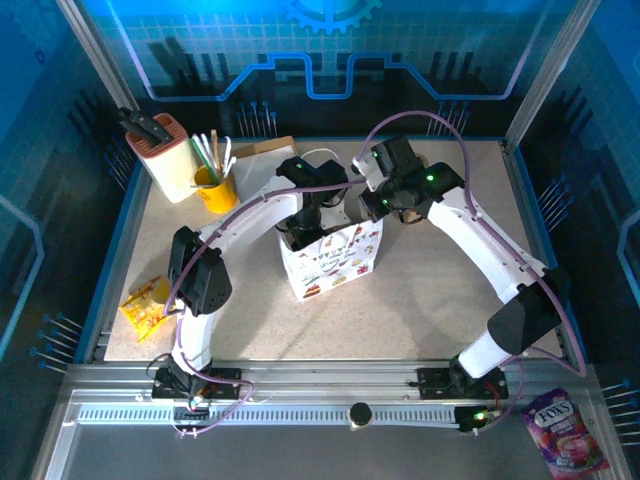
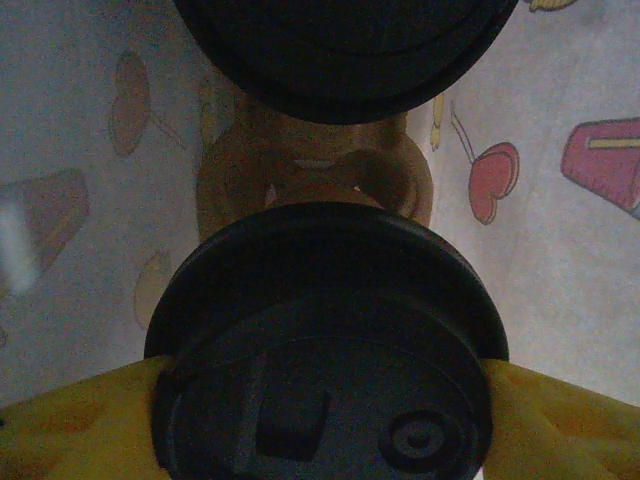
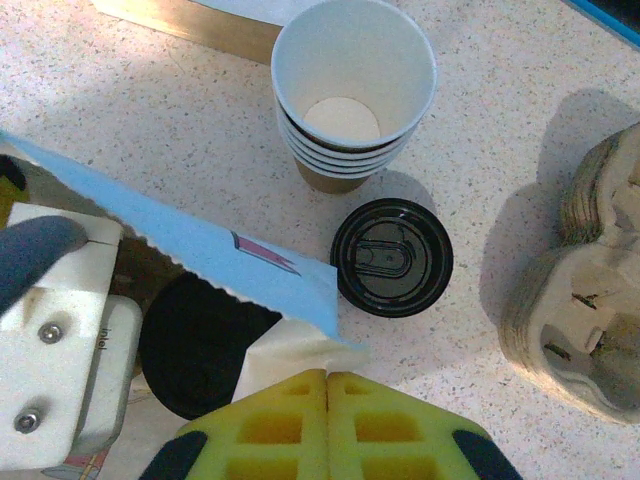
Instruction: Pack the takeout coffee
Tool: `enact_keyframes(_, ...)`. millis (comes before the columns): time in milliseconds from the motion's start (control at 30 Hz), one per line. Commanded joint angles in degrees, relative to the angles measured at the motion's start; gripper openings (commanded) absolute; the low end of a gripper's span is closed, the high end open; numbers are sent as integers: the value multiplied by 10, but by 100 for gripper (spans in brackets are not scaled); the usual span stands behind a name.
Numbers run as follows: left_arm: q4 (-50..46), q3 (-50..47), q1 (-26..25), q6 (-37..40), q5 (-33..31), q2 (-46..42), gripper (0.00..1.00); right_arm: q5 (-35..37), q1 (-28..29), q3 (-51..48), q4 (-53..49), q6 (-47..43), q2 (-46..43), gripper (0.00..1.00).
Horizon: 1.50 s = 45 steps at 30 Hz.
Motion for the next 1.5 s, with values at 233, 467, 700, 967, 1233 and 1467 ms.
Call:
enact_keyframes(233, -1, -9, 4, 6, -11, -30, 55, -8, -1, -4, -21, -10, 15, 7)
enact_keyframes(467, 6, -9, 3, 9, -17, -37, 55, -9, -1, -4, -22, -10, 18, 7)
enact_keyframes(700, 12, -14, 6, 7, -19, -40, 55, -11, -1, -3, -23, -10, 18, 7)
enact_keyframes(967, 8, -15, 8, 9, -18, -25, 55, -11, -1, -4, -23, -10, 18, 7)
enact_keyframes(1233, 8, -14, 7, 9, -19, -26, 55, -11, -1, -3, -23, -10, 19, 7)
enact_keyframes(1467, 8, -14, 8, 9, -18, -25, 55, -10, -1, -3, -24, -10, 20, 7)
